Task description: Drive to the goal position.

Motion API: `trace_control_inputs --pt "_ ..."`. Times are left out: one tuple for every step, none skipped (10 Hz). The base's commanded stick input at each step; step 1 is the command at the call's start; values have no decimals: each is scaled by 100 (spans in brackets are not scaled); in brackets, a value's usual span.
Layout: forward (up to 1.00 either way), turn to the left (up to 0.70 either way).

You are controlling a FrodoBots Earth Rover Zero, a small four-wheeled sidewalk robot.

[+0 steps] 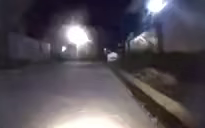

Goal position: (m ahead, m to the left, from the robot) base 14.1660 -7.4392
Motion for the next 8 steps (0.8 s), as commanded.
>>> trace_control_inputs --pt "70 0" --pt "70 0" --pt "70 0" --pt "70 0" --pt "70 0" --pt "70 0" --pt "70 0" --pt "70 0"
